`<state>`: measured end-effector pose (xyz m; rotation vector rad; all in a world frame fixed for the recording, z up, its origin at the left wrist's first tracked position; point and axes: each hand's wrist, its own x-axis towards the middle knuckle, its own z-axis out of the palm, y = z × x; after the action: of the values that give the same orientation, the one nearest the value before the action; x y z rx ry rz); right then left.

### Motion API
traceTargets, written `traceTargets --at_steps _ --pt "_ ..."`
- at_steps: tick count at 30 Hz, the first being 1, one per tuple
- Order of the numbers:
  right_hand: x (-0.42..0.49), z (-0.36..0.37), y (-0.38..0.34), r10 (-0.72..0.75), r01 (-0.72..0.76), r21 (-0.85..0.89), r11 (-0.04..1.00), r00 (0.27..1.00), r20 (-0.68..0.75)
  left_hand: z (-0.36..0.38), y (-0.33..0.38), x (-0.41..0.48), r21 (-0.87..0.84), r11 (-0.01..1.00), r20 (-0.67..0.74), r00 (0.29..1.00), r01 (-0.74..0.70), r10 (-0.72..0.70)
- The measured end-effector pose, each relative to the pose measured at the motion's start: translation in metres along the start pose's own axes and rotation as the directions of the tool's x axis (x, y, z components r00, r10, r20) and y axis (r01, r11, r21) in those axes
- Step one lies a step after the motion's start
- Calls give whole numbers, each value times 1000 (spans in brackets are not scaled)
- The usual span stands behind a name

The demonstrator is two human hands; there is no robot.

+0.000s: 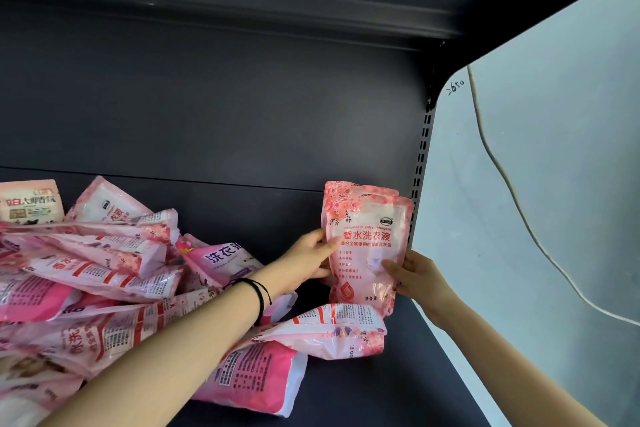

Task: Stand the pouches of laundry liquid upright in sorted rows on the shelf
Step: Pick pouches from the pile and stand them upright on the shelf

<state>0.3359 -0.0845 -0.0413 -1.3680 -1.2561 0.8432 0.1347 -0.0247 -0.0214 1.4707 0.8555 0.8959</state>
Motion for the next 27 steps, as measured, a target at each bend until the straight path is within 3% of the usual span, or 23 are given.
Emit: traceTargets --at_steps 2,3,4,5,7,8,9,11,22,24,27 --pt "1 -5 -3 33 -35 -136 990 999 -17 -5 1 -4 115 993 -4 1000 25 -25" --pt "1 -11 -8 31 -40 -311 950 999 -33 -8 3 -8 244 970 -26 999 24 -18" --pt "1 -18 -14 14 -29 -534 845 999 -31 -13 5 -14 427 904 -52 998 0 24" --pt "-2 -25 -20 2 -8 -729 685 1000 -10 -19 8 -21 640 767 -55 994 -41 98" --pt "-14 -32 -35 16 22 -916 401 999 31 -33 16 -37 956 274 38 969 -107 244" --pt "-22 -32 -42 29 25 -948 317 999 36 -39 20 -45 992 39 104 952 -120 288" --pt "-31 -31 -48 30 25 -967 254 999 33 -45 24 -52 984 -123 162 936 -129 311" --pt "-48 -24 -58 5 42 -982 185 999 44 -56 31 -67 948 -285 236 918 -145 318" --pt "-153 59 -102 -59 231 -972 46 972 228 -89 43 -189 909 -333 345 901 -251 264" --pt "-164 78 -103 -118 281 -959 35 954 275 -91 38 -203 923 -261 347 902 -282 257" --pt "-170 106 -98 -251 378 -925 29 899 359 -92 29 -216 957 -54 289 921 -285 261"
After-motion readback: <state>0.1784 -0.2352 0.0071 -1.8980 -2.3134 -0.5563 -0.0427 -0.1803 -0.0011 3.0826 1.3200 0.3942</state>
